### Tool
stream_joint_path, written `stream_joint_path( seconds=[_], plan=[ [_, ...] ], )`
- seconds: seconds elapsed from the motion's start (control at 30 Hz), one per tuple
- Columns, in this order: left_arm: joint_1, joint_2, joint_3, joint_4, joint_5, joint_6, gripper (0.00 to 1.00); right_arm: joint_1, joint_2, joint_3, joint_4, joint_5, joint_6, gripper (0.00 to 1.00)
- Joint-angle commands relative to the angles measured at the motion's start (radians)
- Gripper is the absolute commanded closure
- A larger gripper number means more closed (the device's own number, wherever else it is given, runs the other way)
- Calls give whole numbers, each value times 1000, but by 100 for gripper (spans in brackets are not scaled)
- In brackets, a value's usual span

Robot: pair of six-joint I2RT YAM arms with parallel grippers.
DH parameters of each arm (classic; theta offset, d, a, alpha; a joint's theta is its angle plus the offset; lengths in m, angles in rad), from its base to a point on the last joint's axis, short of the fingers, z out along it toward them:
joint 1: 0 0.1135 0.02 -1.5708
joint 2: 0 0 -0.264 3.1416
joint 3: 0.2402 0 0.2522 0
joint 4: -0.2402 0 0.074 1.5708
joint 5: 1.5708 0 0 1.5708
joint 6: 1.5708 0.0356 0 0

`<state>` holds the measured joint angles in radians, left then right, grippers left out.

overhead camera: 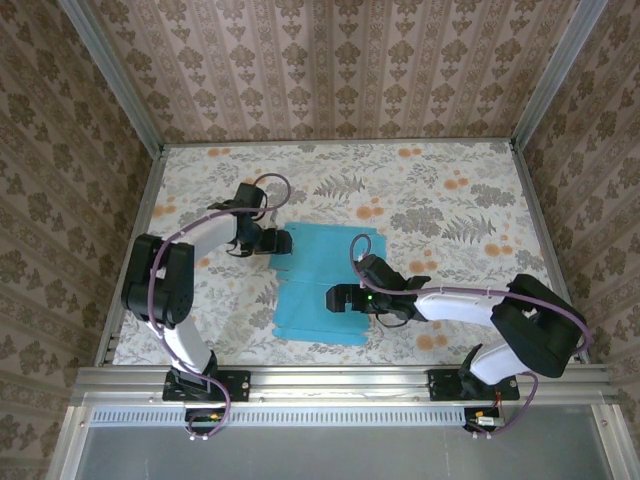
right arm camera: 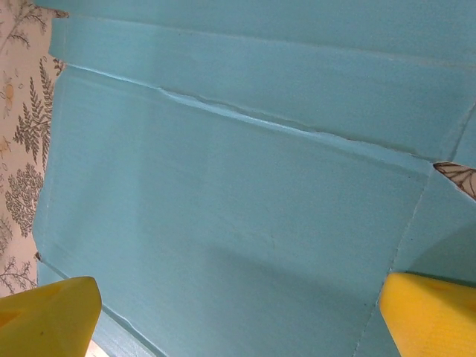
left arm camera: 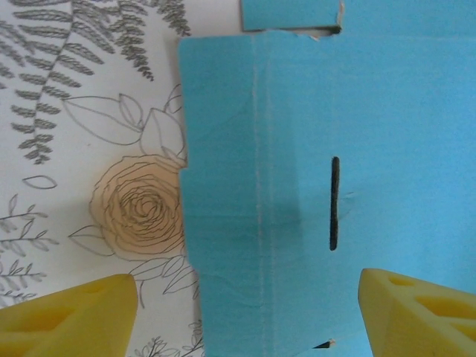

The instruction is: Fold the paper box

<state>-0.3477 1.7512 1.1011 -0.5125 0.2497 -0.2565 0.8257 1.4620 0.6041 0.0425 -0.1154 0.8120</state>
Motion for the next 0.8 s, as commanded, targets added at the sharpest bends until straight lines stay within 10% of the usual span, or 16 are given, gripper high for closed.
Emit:
stream_joint_path(
  seconds=[0.0, 0.77],
  plan=[
    [-8, 29, 39, -26, 14, 20, 25, 8, 55, -32, -47, 22, 14, 0],
    [-10, 64, 59, 11, 140, 11, 48, 11, 103, -25, -42, 24, 5, 0]
  ],
)
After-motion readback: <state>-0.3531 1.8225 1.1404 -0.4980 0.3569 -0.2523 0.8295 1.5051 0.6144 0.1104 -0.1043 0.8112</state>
